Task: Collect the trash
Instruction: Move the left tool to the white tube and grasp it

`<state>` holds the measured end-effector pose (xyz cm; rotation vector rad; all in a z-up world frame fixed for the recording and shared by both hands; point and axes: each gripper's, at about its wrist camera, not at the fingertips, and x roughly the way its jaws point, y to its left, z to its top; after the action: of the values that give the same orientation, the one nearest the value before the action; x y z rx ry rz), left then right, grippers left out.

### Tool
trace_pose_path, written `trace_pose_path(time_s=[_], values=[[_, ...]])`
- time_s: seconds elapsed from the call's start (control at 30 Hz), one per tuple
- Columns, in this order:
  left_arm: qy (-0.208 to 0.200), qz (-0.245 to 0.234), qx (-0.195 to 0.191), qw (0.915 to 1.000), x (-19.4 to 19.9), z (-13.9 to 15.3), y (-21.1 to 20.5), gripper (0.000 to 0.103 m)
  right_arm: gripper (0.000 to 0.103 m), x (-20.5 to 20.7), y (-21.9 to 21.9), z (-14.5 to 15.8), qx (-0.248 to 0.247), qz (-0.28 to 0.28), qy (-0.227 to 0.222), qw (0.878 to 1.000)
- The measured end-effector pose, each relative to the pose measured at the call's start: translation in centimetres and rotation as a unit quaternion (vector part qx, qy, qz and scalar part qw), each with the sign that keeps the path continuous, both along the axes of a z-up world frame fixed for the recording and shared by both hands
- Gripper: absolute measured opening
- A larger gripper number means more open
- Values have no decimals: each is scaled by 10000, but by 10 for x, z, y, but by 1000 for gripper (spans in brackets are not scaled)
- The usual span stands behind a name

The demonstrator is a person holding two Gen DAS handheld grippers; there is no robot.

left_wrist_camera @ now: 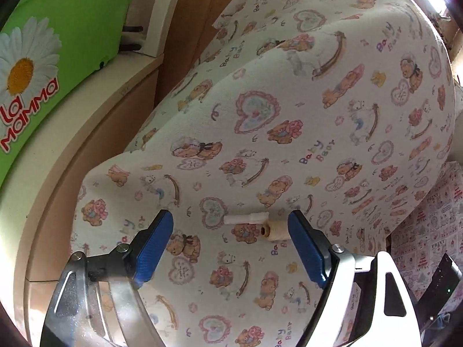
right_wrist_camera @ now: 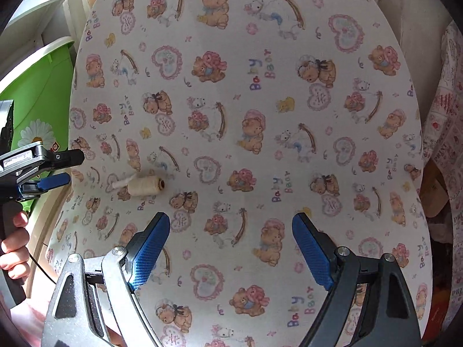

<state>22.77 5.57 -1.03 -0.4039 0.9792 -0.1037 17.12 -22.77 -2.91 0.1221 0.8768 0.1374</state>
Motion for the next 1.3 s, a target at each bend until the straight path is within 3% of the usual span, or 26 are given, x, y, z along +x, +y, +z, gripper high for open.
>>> trace_pose_path(time_s=[0.13, 0.2, 0.23, 0.47, 0.53, 0.77, 0.9, 1.07, 1.13, 1.23, 1.3], values=[[154, 106, 42, 9998, 18, -13, -10, 64, 88, 3, -2, -1, 117, -43, 70, 9999], [310, 273, 21, 9991, 26, -20, -13, 45, 88, 3, -3, 0, 139, -26, 84, 9999], [363, 379, -5, 9986, 30, -23, -13, 42, 88, 2, -3, 1, 114, -15, 62, 9999], [726, 638, 99, 9953, 46, -46, -14, 35, 88, -3, -11, 10, -188, -10, -101, 9998], [705, 666, 332, 9947, 46, -44, -17, 34, 88, -3, -14, 10, -182, -26, -85, 9998], [740, 192, 778, 9940, 39, -40, -33, 26, 88, -3, -24, 9, -23, -86, 15, 10000], [835, -85, 650, 9943, 29, -37, -40, 16, 88, 2, -28, 3, 323, -130, 299, 9989], [752, -342, 577, 9949, 16, -35, -47, 14, 88, 3, -30, -4, 325, -315, 383, 9982], [437, -432, 894, 9941, 7, -24, -55, 14, 88, 4, -30, -5, 286, -358, 376, 9982], [181, -517, 1715, 9837, 6, -13, -69, 41, 88, 3, -29, -6, 273, -361, 389, 9982], [93, -378, 2056, 9779, 4, -8, -71, 46, 88, 4, -26, -7, 229, -333, 412, 9983]])
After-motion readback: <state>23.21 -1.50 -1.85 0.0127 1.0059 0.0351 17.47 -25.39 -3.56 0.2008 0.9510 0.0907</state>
